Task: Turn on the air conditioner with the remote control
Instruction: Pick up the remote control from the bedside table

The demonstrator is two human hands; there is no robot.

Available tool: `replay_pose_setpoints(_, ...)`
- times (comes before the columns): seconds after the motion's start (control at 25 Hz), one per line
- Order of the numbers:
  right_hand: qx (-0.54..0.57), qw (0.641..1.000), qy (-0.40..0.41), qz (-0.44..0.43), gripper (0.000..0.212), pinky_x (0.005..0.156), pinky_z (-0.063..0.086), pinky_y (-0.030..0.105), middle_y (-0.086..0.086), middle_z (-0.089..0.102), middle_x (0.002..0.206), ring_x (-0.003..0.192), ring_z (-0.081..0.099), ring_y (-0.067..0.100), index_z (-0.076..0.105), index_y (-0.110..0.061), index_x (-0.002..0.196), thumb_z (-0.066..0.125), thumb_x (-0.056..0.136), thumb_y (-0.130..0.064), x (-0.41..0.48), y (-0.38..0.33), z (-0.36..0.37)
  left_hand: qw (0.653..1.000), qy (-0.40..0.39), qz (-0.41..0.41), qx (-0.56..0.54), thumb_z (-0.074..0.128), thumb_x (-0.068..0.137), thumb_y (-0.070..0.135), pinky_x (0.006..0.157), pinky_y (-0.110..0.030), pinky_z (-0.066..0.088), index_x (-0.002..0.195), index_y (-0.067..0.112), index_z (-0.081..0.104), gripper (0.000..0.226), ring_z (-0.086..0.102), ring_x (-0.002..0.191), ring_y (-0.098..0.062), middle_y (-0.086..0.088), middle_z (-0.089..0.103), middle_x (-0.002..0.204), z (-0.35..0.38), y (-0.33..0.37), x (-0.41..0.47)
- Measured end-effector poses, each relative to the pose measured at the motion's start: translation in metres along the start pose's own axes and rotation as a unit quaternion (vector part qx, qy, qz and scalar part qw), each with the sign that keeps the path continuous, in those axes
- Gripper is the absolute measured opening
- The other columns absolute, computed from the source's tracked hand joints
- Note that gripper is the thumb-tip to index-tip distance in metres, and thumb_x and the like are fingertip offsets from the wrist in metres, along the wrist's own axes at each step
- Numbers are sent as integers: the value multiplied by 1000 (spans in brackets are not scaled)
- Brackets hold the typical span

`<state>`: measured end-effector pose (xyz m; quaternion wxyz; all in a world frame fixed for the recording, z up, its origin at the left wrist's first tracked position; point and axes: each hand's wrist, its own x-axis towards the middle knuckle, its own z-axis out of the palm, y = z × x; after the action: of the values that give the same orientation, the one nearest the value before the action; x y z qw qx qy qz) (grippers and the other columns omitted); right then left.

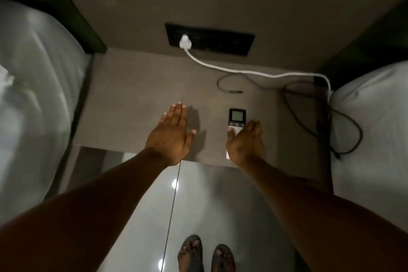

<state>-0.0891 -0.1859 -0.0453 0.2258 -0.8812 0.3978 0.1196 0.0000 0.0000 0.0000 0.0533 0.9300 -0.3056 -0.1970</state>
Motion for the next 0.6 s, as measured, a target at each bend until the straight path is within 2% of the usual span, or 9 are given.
replay_pose_setpoints(0.08,-25,998,51,15,81,105,41,49,24,39,143,128,39,39,31,6,144,49,91,-54,6,3,16,1000,-21,-1,-5,18,100,50,120,-35,-2,153,6,-6,73,-8,149,-23,-12,-6,164,21,1,6)
replay_pose_setpoints(0.16,-38,997,64,8,82,100,42,46,22,45,134,119,43,36,36,4,140,52,88,-57,10,3,28,999,-47,-2,-3,18,101,49,121,-37,0,153,6,-8,73,-8,149,-23,-13,-7,163,37,4,8)
replay_pose_setpoints(0.44,-22,997,79,5,84,96,45,43,22,45,132,116,47,36,32,5,141,58,87,-54,19,6,45,998,-66,5,-8,18,102,48,121,-37,-1,153,6,-9,71,-10,149,-23,-12,-9,163,49,6,22)
replay_pose_setpoints(0.6,-32,995,93,13,86,99,43,42,22,43,135,118,46,36,29,6,144,56,88,-54,22,4,48,997,-71,6,-6,18,102,49,121,-37,-2,153,6,-10,72,-10,149,-23,-12,-10,163,54,7,26)
